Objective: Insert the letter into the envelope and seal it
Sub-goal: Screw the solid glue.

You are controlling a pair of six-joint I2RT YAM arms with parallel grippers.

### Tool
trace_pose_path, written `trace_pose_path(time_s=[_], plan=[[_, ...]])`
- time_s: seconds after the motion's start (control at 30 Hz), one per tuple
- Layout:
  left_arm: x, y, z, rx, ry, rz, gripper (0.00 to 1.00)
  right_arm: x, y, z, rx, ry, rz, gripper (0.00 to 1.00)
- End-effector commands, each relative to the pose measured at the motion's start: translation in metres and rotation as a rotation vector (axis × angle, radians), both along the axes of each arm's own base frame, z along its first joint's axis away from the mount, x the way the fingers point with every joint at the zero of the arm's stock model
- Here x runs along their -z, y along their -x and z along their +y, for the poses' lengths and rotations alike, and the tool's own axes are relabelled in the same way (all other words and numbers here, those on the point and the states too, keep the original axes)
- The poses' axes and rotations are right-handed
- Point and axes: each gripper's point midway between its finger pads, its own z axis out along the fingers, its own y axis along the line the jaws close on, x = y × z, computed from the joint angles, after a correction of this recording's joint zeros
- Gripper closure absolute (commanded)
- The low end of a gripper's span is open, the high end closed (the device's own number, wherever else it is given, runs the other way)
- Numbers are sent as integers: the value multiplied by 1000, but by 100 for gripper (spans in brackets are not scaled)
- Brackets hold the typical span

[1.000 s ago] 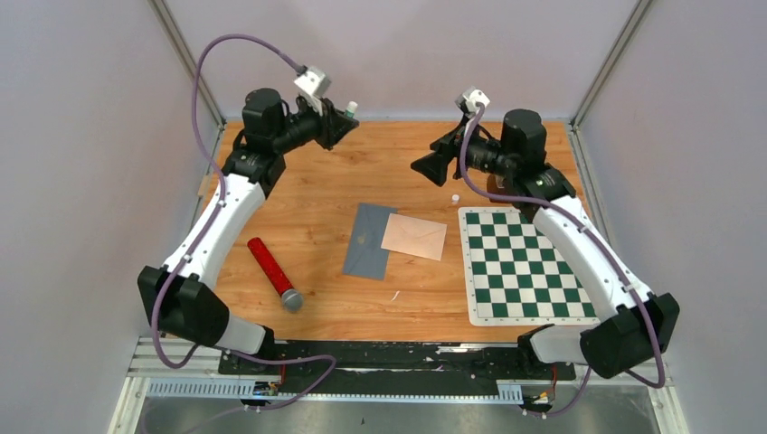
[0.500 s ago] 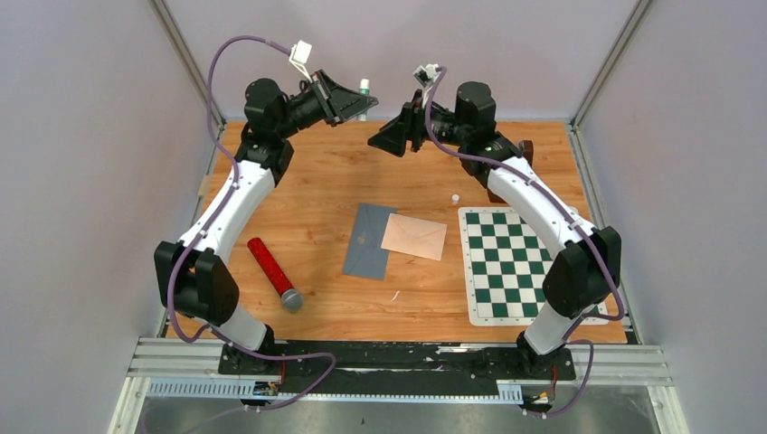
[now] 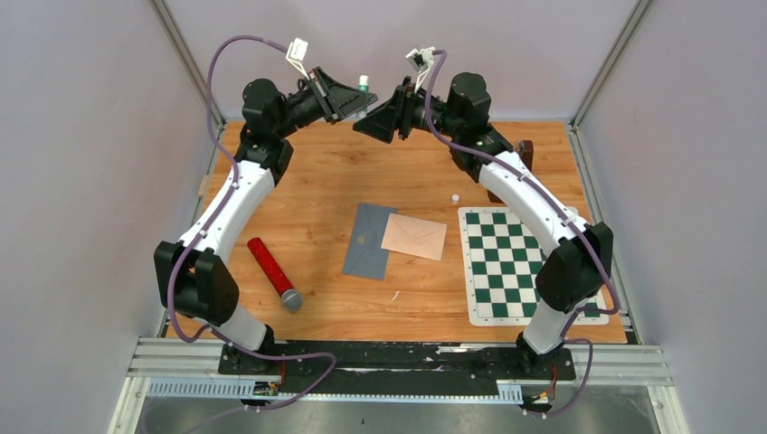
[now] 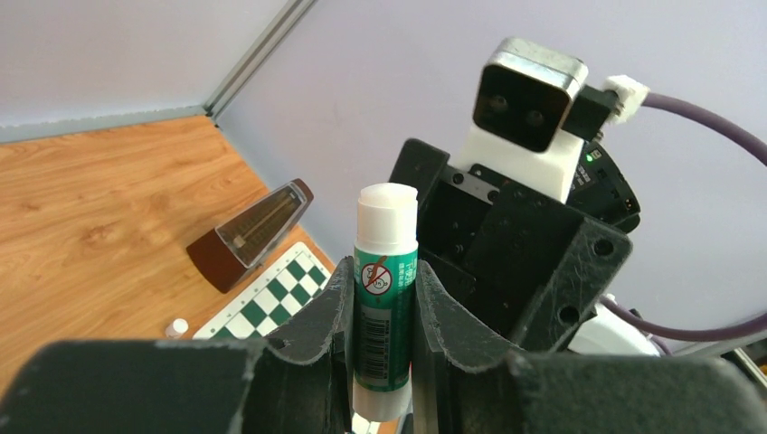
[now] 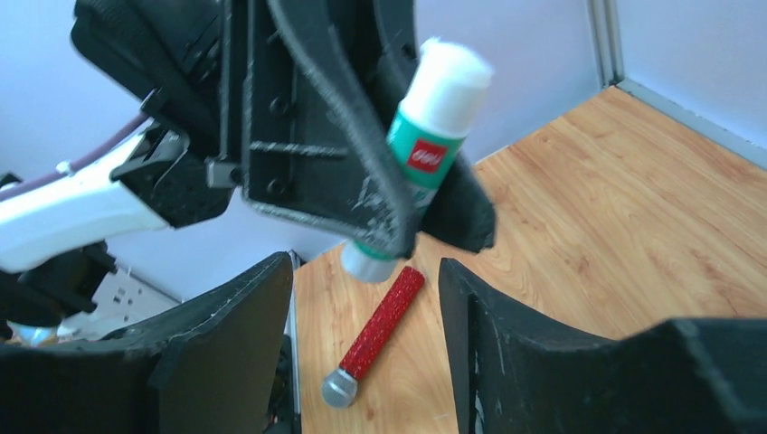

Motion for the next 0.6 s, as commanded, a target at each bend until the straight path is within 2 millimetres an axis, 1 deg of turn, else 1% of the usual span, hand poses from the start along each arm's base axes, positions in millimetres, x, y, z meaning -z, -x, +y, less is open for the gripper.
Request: trace_pose_path(time_s=[0.0,0.1,0.23,0.33,0.43,0.53,0.57], plan=[[-16,7,3,-2,11,-50,100,-27,-18,4,70,-73,18,40],[-17,8,3,-4,9,-53,100,-28,-21,7,77,-80,23,45],[-18,9,4,-4,6,-60,100,-26,-25,8,96,-83,37,54],[-17,9,4,-5,2,-54,100,-28,-25,8,94,-86,28,65],[-15,8,3,-7,-3,-48,100,-31,-25,8,96,-91,2,76],[-11,5,4,-18,-12,-38,100,-35,-24,6,109,-92,-33,99],[-10,2,5,-38,-23,-40,100,-36,-25,5,118,-89,-43,100]])
